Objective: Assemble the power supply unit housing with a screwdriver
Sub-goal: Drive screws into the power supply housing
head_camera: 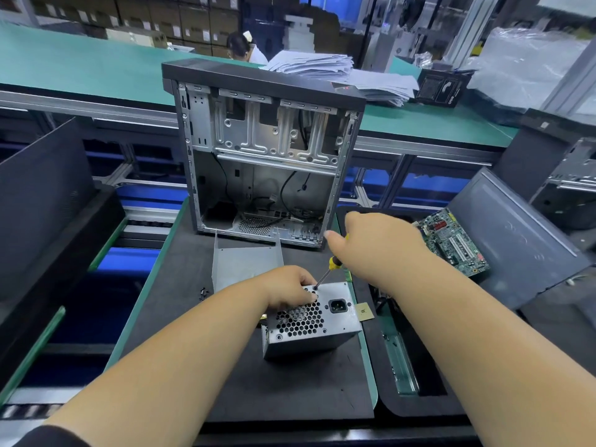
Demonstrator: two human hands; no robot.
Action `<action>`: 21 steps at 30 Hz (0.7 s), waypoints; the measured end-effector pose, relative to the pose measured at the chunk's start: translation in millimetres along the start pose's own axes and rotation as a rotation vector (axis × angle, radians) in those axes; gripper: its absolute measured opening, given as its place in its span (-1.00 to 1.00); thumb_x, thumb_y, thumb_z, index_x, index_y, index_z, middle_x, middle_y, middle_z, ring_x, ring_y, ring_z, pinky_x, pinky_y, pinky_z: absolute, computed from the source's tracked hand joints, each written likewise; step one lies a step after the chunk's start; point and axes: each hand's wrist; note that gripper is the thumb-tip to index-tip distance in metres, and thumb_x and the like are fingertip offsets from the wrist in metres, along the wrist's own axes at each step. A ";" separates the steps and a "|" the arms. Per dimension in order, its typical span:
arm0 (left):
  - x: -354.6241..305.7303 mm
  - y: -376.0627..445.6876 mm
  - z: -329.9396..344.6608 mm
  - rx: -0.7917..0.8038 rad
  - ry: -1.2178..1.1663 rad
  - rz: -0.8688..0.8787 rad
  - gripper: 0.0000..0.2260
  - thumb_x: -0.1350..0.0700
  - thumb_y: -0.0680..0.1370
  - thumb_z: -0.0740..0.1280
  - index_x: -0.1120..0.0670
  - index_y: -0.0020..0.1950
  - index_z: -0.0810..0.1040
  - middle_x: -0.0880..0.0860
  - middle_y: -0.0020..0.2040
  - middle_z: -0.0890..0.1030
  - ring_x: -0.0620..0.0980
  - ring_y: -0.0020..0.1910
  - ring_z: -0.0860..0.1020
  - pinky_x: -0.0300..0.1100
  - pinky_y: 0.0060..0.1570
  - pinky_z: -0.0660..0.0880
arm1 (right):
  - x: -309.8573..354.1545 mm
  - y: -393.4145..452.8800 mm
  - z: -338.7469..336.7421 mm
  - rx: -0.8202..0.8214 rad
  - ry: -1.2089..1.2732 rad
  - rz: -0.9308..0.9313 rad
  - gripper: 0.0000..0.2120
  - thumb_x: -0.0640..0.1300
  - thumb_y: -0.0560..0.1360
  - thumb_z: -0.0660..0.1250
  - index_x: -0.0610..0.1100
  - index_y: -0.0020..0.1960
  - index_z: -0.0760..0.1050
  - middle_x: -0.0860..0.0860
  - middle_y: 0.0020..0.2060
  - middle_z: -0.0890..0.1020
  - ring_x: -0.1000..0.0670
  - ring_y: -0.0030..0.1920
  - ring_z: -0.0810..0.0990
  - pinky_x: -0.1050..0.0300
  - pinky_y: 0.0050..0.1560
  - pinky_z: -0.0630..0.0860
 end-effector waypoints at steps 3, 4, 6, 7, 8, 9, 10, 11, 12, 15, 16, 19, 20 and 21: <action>0.9 1.3 -0.9 0.010 -0.006 -0.008 -0.92 0.07 0.55 0.34 -0.12 -0.10 0.56 0.10 -0.11 0.65 0.01 -0.26 0.49 -0.19 -0.22 0.45 | -1.1 -3.5 -2.8 0.042 0.201 -0.174 -0.87 -0.07 0.54 0.22 -0.10 -0.04 0.31 -0.04 -0.23 0.50 -0.09 -0.23 0.48 0.06 -0.34 0.34; 1.3 1.7 -0.9 0.011 -0.001 -0.010 -0.92 0.07 0.55 0.34 -0.11 -0.11 0.56 0.07 -0.14 0.63 0.00 -0.27 0.48 -0.21 -0.24 0.44 | -0.7 -4.6 -3.3 0.027 0.203 -0.210 -0.88 -0.11 0.53 0.25 -0.10 -0.06 0.31 -0.04 -0.23 0.50 -0.11 -0.20 0.49 0.04 -0.31 0.37; 1.7 2.6 -0.8 0.005 0.005 -0.010 -0.95 0.06 0.55 0.34 -0.10 -0.08 0.56 0.01 -0.20 0.60 -0.03 -0.30 0.49 -0.24 -0.25 0.43 | 0.5 -5.0 -6.6 0.002 0.159 -0.219 -0.79 -0.05 0.54 0.31 -0.08 -0.11 0.30 -0.02 -0.27 0.48 -0.09 -0.21 0.46 0.05 -0.32 0.35; 1.9 2.9 -0.9 0.001 0.006 -0.011 -0.96 0.06 0.55 0.35 -0.09 -0.06 0.56 -0.02 -0.22 0.59 -0.06 -0.33 0.48 -0.27 -0.29 0.42 | 1.2 -3.5 -8.6 0.010 0.120 -0.203 -0.73 0.02 0.55 0.33 -0.07 -0.14 0.28 0.01 -0.29 0.46 -0.06 -0.23 0.43 0.07 -0.34 0.32; 2.3 3.0 -0.8 -0.001 0.007 -0.012 -0.96 0.07 0.55 0.35 -0.09 -0.06 0.56 -0.03 -0.25 0.57 -0.08 -0.36 0.46 -0.28 -0.33 0.40 | 2.4 -1.8 -10.4 0.032 0.063 -0.184 -0.67 0.08 0.55 0.32 -0.07 -0.19 0.25 0.02 -0.31 0.43 -0.04 -0.27 0.40 0.08 -0.35 0.29; 2.3 3.0 -0.5 -0.002 0.007 -0.011 -0.94 0.07 0.55 0.35 -0.10 -0.09 0.55 -0.04 -0.26 0.57 -0.09 -0.37 0.46 -0.29 -0.35 0.39 | 4.2 -0.1 -11.5 0.057 -0.008 -0.163 -0.62 0.12 0.57 0.29 -0.06 -0.24 0.22 0.02 -0.33 0.40 -0.02 -0.31 0.37 0.09 -0.36 0.28; 2.1 2.6 -0.2 0.000 0.007 -0.009 -0.93 0.07 0.55 0.35 -0.10 -0.12 0.55 -0.03 -0.26 0.58 -0.09 -0.37 0.46 -0.29 -0.35 0.40 | 6.6 1.6 -11.3 0.071 -0.070 -0.138 -0.60 0.13 0.58 0.26 -0.06 -0.27 0.20 0.01 -0.34 0.39 -0.01 -0.34 0.35 0.11 -0.37 0.29; 1.9 2.3 0.5 0.002 0.006 -0.006 -0.92 0.07 0.55 0.34 -0.10 -0.13 0.56 -0.01 -0.22 0.61 -0.07 -0.34 0.48 -0.26 -0.31 0.44 | 8.9 3.2 -10.2 0.071 -0.107 -0.103 -0.60 0.11 0.60 0.23 -0.07 -0.29 0.21 0.00 -0.35 0.39 -0.02 -0.36 0.35 0.12 -0.37 0.30; 1.7 1.9 1.2 0.002 0.006 -0.005 -0.93 0.07 0.54 0.34 -0.10 -0.12 0.57 0.03 -0.16 0.65 -0.05 -0.29 0.51 -0.21 -0.22 0.50 | 10.8 4.6 -9.2 0.065 -0.123 -0.054 -0.61 0.08 0.61 0.21 -0.08 -0.31 0.24 -0.01 -0.35 0.39 -0.05 -0.36 0.37 0.12 -0.38 0.30; 2.0 0.6 2.5 -0.011 0.005 -0.009 -0.93 0.06 0.54 0.34 -0.10 -0.11 0.58 0.10 -0.02 0.69 -0.02 -0.21 0.55 -0.09 -0.04 0.57 | 17.0 4.4 -9.2 0.051 -0.131 0.090 -0.62 0.00 0.62 0.17 -0.09 -0.34 0.27 -0.03 -0.36 0.39 -0.03 -0.40 0.35 0.16 -0.44 0.26; 2.4 1.0 2.5 -0.012 -0.001 -0.011 -0.92 0.07 0.54 0.34 -0.10 -0.12 0.58 0.12 -0.01 0.69 -0.02 -0.21 0.55 -0.07 -0.04 0.57 | 19.6 3.9 -8.8 0.043 -0.141 0.103 -0.62 0.00 0.63 0.15 -0.09 -0.34 0.27 -0.02 -0.37 0.39 -0.02 -0.41 0.33 0.17 -0.44 0.24; 3.1 3.3 0.4 -0.005 -0.026 -0.028 -0.90 0.09 0.53 0.33 -0.08 -0.15 0.58 0.10 -0.18 0.65 -0.02 -0.30 0.50 -0.12 -0.22 0.51 | 25.3 1.6 -3.2 -0.015 -0.137 0.023 -0.67 0.03 0.63 0.11 -0.09 -0.26 0.32 0.01 -0.37 0.36 -0.05 -0.36 0.37 0.19 -0.44 0.18; 3.5 3.9 -0.6 -0.003 -0.027 -0.031 -0.87 0.10 0.53 0.33 -0.07 -0.21 0.56 0.06 -0.25 0.60 -0.03 -0.36 0.47 -0.18 -0.28 0.44 | 25.0 1.1 -1.5 -0.026 -0.083 -0.029 -0.73 0.04 0.62 0.11 -0.09 -0.17 0.32 0.02 -0.36 0.35 -0.07 -0.33 0.39 0.17 -0.44 0.16; 3.5 4.0 -1.4 -0.001 -0.027 -0.034 -0.83 0.11 0.53 0.33 -0.06 -0.25 0.54 0.03 -0.29 0.55 -0.04 -0.39 0.44 -0.22 -0.32 0.39 | 23.0 1.2 -0.4 -0.012 0.009 -0.082 -0.80 0.02 0.60 0.13 -0.09 -0.09 0.30 0.02 -0.34 0.38 -0.07 -0.31 0.42 0.14 -0.44 0.19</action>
Point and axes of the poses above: each hand's wrist, its own y-axis towards the middle knuckle, its own z-axis out of the palm, x = y × z
